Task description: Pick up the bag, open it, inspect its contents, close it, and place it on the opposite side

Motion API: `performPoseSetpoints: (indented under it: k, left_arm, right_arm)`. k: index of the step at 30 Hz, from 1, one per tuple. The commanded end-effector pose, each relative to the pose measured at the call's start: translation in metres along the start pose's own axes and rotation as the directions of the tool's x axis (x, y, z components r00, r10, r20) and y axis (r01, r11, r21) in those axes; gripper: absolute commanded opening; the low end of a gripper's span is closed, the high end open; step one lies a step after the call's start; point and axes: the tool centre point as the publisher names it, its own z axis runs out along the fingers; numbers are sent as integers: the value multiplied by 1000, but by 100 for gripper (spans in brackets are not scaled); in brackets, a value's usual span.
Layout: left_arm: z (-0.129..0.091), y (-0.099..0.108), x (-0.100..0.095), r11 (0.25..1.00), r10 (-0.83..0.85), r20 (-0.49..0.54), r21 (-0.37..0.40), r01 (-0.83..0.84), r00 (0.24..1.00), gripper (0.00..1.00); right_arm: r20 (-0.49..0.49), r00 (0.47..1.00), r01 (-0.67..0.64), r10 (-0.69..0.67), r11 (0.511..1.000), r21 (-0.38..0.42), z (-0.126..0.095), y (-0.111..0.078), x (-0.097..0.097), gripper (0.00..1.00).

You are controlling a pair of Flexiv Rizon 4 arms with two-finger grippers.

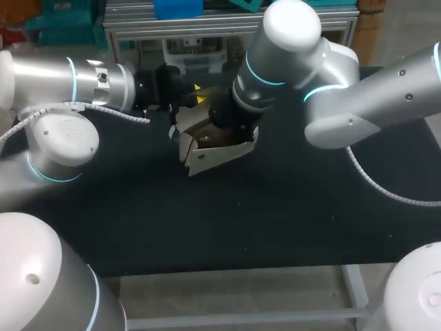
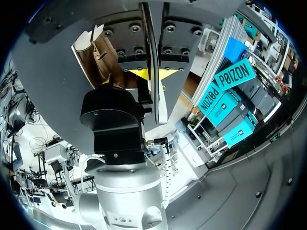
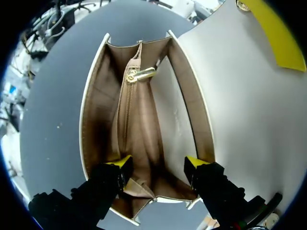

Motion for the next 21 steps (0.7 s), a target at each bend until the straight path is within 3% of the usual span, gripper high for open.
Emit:
performPoseSetpoints:
  k: [1, 21]
  left_arm:
    - [-2, -2, 0, 1000, 5, 3, 8, -5, 1000, 0]
    - [0, 0, -1, 1000, 7, 5, 0, -7, 1000, 0]
  right_arm:
    - [-28, 1000, 2, -2, 1000, 4, 4, -1, -3, 100]
    - [-21, 1000, 5, -5, 1000, 7, 1, -1, -3, 100]
